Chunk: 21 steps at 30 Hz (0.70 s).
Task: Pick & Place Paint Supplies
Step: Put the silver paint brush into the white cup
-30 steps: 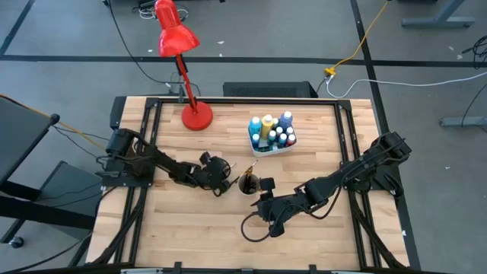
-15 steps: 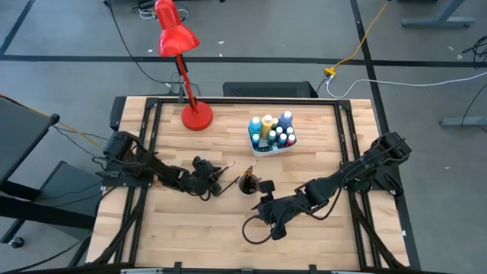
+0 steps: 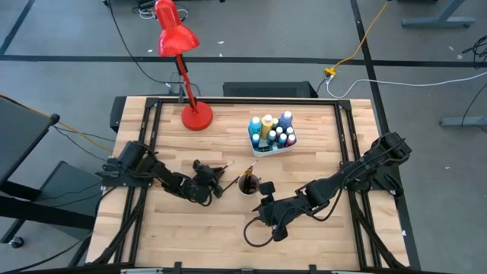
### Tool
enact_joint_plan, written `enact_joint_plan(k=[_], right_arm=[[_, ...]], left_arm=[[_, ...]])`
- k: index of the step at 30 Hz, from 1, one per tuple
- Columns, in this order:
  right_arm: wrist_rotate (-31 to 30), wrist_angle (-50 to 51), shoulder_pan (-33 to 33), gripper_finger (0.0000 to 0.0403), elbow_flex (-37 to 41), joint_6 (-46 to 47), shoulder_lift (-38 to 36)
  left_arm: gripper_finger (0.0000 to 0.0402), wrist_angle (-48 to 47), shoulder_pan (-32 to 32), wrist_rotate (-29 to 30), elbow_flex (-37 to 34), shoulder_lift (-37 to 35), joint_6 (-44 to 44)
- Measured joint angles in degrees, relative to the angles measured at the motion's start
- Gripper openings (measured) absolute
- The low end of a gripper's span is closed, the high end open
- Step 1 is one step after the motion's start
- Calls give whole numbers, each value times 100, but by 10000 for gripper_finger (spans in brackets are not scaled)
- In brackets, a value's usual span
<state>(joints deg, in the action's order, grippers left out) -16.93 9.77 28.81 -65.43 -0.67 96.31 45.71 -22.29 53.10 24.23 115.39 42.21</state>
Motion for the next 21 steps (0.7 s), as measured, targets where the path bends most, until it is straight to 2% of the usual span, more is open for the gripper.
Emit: enact_joint_plan(k=[5,10,16,21], right_arm=[[-1,-7,47,113,0,-19,0],[-4,-18,67,113,0,60,0],[-4,-124,73,113,0,356,0],[-7,-186,73,113,0,464,0]], left_arm=[[77,-112,-5,39,-1,37,260],[20,-102,-6,87,-11,37,392],[21,389,-68,56,-35,68,-94],[20,334,-112,-106,-39,-369,-709]])
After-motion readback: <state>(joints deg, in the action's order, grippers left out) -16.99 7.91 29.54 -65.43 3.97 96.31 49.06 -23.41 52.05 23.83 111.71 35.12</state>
